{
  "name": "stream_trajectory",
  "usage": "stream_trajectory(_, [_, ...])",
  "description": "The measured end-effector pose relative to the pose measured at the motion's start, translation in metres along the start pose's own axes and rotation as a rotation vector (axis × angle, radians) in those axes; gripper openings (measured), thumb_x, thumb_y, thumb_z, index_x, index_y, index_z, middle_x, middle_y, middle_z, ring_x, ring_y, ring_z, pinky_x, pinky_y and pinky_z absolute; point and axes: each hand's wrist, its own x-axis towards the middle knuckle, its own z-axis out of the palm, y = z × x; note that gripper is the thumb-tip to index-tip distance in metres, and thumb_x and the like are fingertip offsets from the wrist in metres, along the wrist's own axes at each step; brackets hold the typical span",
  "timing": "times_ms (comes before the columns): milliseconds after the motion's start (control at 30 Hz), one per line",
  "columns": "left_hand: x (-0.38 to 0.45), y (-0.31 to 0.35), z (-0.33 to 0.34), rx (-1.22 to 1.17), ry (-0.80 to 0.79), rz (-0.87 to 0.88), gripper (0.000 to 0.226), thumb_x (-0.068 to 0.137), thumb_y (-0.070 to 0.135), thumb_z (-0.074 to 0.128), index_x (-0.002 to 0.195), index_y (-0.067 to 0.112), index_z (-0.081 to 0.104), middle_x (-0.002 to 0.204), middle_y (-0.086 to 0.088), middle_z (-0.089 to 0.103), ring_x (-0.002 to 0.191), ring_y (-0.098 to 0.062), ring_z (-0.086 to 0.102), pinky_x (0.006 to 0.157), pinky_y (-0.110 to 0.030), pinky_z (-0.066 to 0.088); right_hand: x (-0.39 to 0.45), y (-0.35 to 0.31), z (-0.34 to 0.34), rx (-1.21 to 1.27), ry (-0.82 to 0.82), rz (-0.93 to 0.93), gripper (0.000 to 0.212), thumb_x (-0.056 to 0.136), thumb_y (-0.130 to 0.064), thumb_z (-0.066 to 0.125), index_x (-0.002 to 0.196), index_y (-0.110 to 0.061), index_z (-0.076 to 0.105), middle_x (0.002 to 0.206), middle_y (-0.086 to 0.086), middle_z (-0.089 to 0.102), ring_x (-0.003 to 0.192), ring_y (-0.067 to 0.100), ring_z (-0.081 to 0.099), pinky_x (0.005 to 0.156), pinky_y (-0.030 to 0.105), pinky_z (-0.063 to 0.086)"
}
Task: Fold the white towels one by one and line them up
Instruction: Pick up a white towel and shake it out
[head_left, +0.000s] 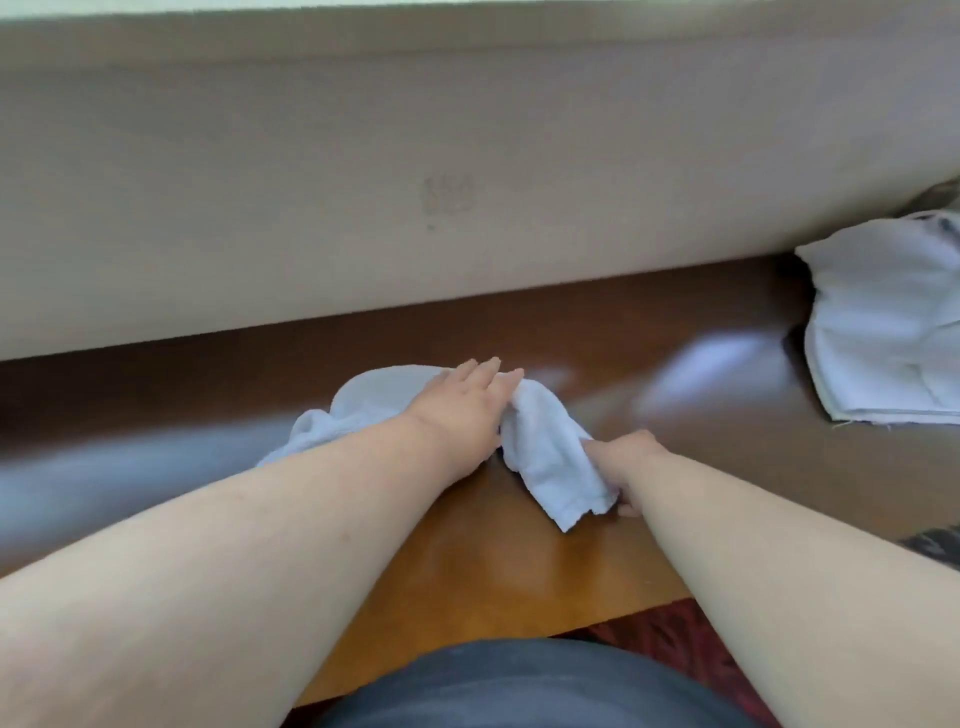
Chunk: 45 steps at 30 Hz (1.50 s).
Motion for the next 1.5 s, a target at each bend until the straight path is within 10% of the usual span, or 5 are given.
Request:
stream_trajectory(300, [0.007,0.030,-0.005,0.075,-0.370,0.264,0.049,0.092,0.069,0.025,0.079,0.037,0.060,0.080,0.012,0.062,0.081,-0.015,0.056,0.070,-0.034,0.037,-0.026,0.026,-0.001,0.635,0.090,-0.309,0.011,0.086,-0.026,0.064,0.093,-0.034,0.068,0.091,-0.009,0.071,0.085,0.013,0.066,0.064,0.028,0.051])
stream_trajectory(500, [0.039,0.050,-0.023,-0.479,-0.050,0.047,0.051,0.092,0.037,0.055,0.141,0.036,0.040,0.135,0.011,0.047,0.122,-0.012,0.048,0.097,-0.030,0.042,-0.041,0.030,-0.015,0.531,0.111,-0.623,0.029,0.083,-0.011,0.053,0.091,-0.037,0.063,0.097,-0.015,0.066,0.087,0.004,0.060,0.069,0.018,0.043])
stream_trajectory(867, [0.044,0.043,-0.065,-0.755,0.171,-0.171,0.019,0.086,0.032,0.044,0.084,0.046,0.057,0.064,0.018,0.062,0.052,0.001,0.054,0.044,-0.017,0.039,-0.021,0.051,-0.034,-0.238,-0.176,-0.792,0.019,0.084,-0.037,0.072,0.096,-0.029,0.061,0.091,-0.010,0.063,0.083,0.010,0.062,0.069,0.022,0.048])
stream_trajectory(1267, [0.101,0.035,-0.106,-0.440,0.340,-0.278,0.007,0.093,0.026,0.048,0.092,0.025,0.055,0.081,-0.002,0.062,0.070,-0.025,0.057,0.058,-0.029,0.038,-0.061,0.082,-0.045,0.573,-0.623,-0.586,0.036,0.090,-0.032,0.067,0.125,-0.029,0.061,0.117,-0.004,0.073,0.107,0.017,0.070,0.095,0.040,0.054])
stream_trajectory(1500, [0.165,0.070,-0.068,-0.464,0.206,-0.252,0.039,0.090,0.026,0.063,0.126,0.022,0.050,0.121,-0.008,0.062,0.104,-0.030,0.060,0.082,-0.032,0.045,0.027,0.113,-0.076,0.386,0.073,-0.305,0.024,0.093,-0.031,0.063,0.117,-0.025,0.061,0.108,-0.005,0.069,0.093,0.016,0.065,0.071,0.029,0.052])
